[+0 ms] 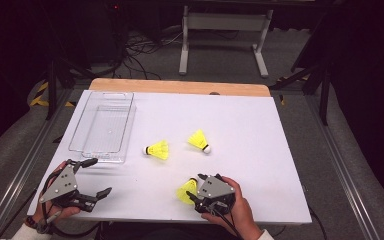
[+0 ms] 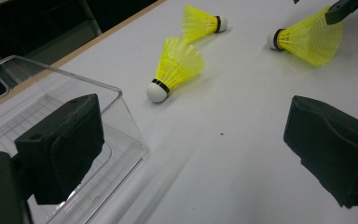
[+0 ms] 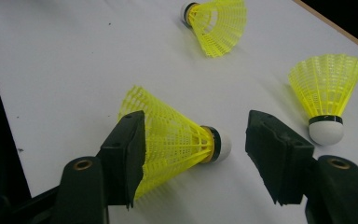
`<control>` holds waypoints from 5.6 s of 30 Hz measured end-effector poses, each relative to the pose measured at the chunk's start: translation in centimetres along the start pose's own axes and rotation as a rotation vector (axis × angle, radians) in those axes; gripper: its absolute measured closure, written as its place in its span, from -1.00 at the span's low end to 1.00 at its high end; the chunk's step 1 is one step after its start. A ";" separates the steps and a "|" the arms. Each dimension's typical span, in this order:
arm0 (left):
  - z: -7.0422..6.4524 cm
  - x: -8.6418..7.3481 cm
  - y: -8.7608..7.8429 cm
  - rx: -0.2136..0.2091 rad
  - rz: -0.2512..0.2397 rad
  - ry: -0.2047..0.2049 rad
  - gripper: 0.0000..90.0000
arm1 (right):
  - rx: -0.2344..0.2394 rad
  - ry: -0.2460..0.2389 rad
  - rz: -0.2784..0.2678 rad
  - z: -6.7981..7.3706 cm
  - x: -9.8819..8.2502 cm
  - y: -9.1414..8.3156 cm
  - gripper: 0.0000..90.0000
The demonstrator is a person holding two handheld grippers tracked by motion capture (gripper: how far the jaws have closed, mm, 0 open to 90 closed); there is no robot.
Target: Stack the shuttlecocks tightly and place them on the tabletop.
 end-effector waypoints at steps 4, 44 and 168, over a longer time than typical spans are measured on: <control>0.0 0.0 0.0 -0.001 -0.001 -0.007 -0.87 | 0.000 -0.018 0.002 0.0 0.1 0.2 -0.13; 0.2 0.1 0.2 -0.016 -0.007 -0.026 -0.86 | -0.087 -0.080 0.033 -2.5 -0.4 -0.6 0.99; -0.2 -0.2 0.2 -0.049 0.018 -0.012 -0.85 | 0.055 0.075 0.013 -7.6 2.3 8.8 0.12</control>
Point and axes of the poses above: each handheld gripper's, and its own axes: y roughly forward along the jaws, x roughly out of its top, z roughly to its left, the point moved 10 cm from there along y, roughly forward along the jaws, and after that the axes turned 14 degrees about -y, right-handed, at the moved point
